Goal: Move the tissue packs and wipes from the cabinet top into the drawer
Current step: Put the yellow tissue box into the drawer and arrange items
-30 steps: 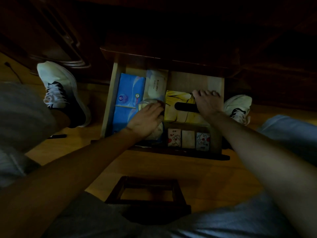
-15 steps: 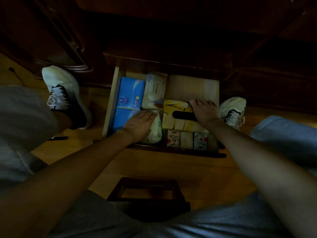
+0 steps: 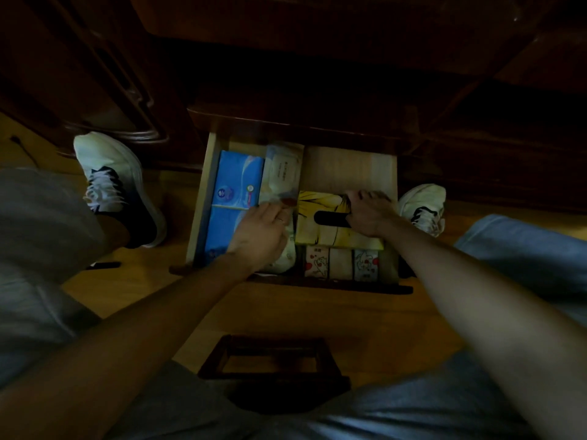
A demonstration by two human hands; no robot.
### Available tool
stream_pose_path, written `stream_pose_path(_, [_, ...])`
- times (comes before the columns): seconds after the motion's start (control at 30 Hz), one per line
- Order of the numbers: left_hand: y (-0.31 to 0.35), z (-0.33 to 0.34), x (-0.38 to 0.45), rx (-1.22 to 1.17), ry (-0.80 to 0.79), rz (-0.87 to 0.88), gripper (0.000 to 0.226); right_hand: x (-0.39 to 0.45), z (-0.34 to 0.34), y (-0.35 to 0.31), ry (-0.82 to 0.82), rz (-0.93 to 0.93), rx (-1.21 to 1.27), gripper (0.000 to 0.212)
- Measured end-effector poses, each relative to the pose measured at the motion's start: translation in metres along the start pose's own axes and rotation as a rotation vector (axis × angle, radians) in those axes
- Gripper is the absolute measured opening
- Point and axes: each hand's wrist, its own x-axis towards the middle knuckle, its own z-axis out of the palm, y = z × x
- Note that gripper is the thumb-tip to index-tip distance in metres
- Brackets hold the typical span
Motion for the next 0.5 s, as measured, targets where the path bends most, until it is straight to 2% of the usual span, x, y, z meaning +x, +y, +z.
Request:
stream_pose_path(0.03, [0.007, 0.0, -0.003, -0.059, -0.038, 0.003, 0.025, 0.0, 0.0, 0.001, 0.0, 0.002, 0.024, 0.068])
stream_pose_path(0.13, [0.035, 0.005, -0.002, -0.267, -0.498, -0.092, 0.032, -0.001, 0.0, 0.001, 0.019, 0.006, 0.061, 0.067])
stream_pose_path(0.2, [0.055, 0.015, 0.004, -0.35, -0.639, -0.191, 0.042, -0.001, 0.0, 0.0, 0.025, 0.004, 0.074, 0.067])
stream_pose_path(0.3, [0.067, 0.029, 0.01, -0.166, -0.693, -0.261, 0.05, -0.003, 0.0, 0.0, 0.032, -0.003, 0.075, 0.066])
stream_pose_path(0.43, [0.053, 0.029, 0.004, -0.355, -0.662, -0.226, 0.047, -0.002, -0.001, 0.0, 0.037, -0.016, 0.074, 0.064])
stream_pose_path(0.5, [0.05, 0.028, 0.002, -0.325, -0.661, -0.207, 0.045, -0.003, -0.002, 0.0, 0.028, -0.017, 0.075, 0.065])
